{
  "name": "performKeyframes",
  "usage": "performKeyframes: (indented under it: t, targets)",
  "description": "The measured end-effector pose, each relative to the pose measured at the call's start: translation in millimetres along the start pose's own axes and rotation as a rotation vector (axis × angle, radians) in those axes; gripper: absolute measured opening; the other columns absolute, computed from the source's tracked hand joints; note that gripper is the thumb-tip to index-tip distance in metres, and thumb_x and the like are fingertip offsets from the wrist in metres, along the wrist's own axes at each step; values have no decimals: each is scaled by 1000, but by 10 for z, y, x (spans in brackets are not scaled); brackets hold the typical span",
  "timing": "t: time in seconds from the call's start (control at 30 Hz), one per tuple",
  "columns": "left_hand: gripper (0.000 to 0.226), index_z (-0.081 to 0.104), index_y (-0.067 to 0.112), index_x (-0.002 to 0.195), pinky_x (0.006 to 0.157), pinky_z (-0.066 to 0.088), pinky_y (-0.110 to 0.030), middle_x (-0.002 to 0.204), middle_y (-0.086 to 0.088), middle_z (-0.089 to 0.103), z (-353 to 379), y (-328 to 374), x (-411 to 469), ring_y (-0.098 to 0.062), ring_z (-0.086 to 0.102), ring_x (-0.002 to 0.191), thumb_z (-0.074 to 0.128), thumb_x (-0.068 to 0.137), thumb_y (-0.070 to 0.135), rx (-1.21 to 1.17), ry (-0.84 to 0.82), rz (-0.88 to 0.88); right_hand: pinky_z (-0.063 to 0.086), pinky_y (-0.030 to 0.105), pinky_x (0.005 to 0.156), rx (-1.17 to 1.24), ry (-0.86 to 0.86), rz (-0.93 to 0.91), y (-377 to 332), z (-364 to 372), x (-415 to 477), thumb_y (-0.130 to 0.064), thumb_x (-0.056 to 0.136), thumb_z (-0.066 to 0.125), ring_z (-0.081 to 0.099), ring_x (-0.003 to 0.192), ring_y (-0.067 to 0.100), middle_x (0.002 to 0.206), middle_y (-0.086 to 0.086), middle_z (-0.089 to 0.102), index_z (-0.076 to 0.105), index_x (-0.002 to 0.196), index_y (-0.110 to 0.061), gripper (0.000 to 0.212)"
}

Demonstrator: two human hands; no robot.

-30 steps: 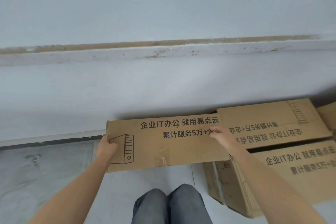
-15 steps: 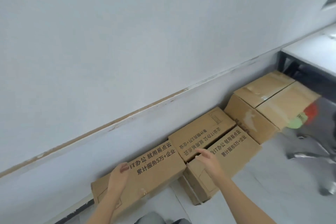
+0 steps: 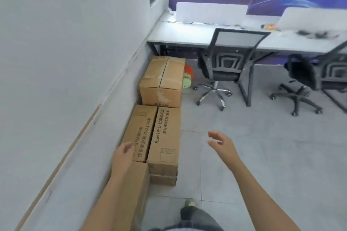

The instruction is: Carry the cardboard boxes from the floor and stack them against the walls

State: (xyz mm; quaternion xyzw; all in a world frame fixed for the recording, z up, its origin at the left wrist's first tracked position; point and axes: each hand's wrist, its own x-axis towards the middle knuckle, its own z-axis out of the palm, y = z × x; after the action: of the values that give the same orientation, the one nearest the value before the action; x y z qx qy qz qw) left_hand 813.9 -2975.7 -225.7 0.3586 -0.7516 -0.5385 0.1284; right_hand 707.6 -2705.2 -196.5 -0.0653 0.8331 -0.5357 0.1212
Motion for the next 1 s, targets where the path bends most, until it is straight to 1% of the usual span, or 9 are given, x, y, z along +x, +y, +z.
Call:
performKeyframes:
  t: [0.1, 0.23, 0.33, 0.4, 0.6, 0.7, 0.8, 0.87, 1.0]
  targets:
    - [25, 61, 2, 115, 95, 40, -31, 117, -9, 62, 286, 71, -156, -24, 55, 112, 51, 93, 5, 46, -172, 67, 35, 23, 93, 19, 144, 55, 193, -240, -549, -8, 88, 58, 52, 107, 10, 109, -7, 58, 57, 110, -22, 26]
    - [23, 60, 4, 115, 95, 41, -32, 112, -8, 61, 647, 173, -619, -23, 56, 108, 49, 95, 7, 89, -414, 132, 40, 24, 90, 67, 368, 154, 475, -502, -1383, -11, 88, 59, 56, 98, 5, 102, -12, 60, 57, 106, -24, 22]
    - [17, 60, 5, 107, 77, 42, -25, 96, -4, 62, 869, 200, -1062, -22, 56, 95, 49, 94, 4, 49, -587, 121, 42, 16, 77, 152, 539, 236, 700, -588, -1982, -9, 88, 60, 57, 93, 1, 96, -9, 63, 59, 100, -24, 19]
    - [12, 59, 8, 101, 69, 41, -22, 87, 1, 62, 1019, 174, -1345, -20, 57, 87, 49, 94, 4, 34, -662, 107, 41, 12, 71, 189, 597, 285, 847, -651, -2293, -10, 87, 61, 58, 90, 6, 92, -8, 63, 60, 99, -23, 17]
    - [16, 62, 14, 88, 71, 42, -29, 85, -3, 65, 1523, 181, -2253, -21, 59, 78, 51, 93, 4, 9, -814, 109, 41, 10, 68, 165, 719, 379, 1147, -1127, -3273, -18, 87, 62, 58, 91, 2, 93, -9, 64, 59, 98, -26, 13]
    - [19, 63, 14, 85, 70, 42, -29, 84, -5, 66, 1867, 198, -2927, -20, 59, 74, 50, 92, 2, -4, -922, 128, 41, 9, 66, 161, 849, 434, 1365, -1464, -3918, -21, 88, 62, 57, 91, -2, 94, -12, 64, 59, 96, -27, 11]
    - [16, 64, 12, 89, 68, 43, -25, 85, -5, 66, 2143, 132, -3599, -17, 60, 74, 52, 91, 3, 64, -1099, 164, 43, 11, 70, 179, 996, 500, 1642, -1701, -4510, -21, 88, 62, 58, 90, 5, 92, -14, 63, 61, 97, -22, 9]
    - [15, 64, 12, 88, 67, 43, -23, 86, -5, 67, 2297, 123, -3951, -17, 60, 75, 52, 92, 4, 127, -1199, 183, 46, 19, 76, 228, 1067, 570, 1816, -1775, -4836, -21, 88, 62, 59, 91, 8, 91, -14, 62, 61, 98, -20, 10]
    - [17, 65, 14, 87, 70, 43, -24, 86, -5, 67, 2641, 282, -4409, -17, 61, 78, 52, 92, 5, 204, -1299, 242, 40, 18, 70, 344, 1121, 687, 2086, -1850, -5245, -20, 88, 61, 57, 89, 7, 92, -11, 62, 62, 103, -14, 16]
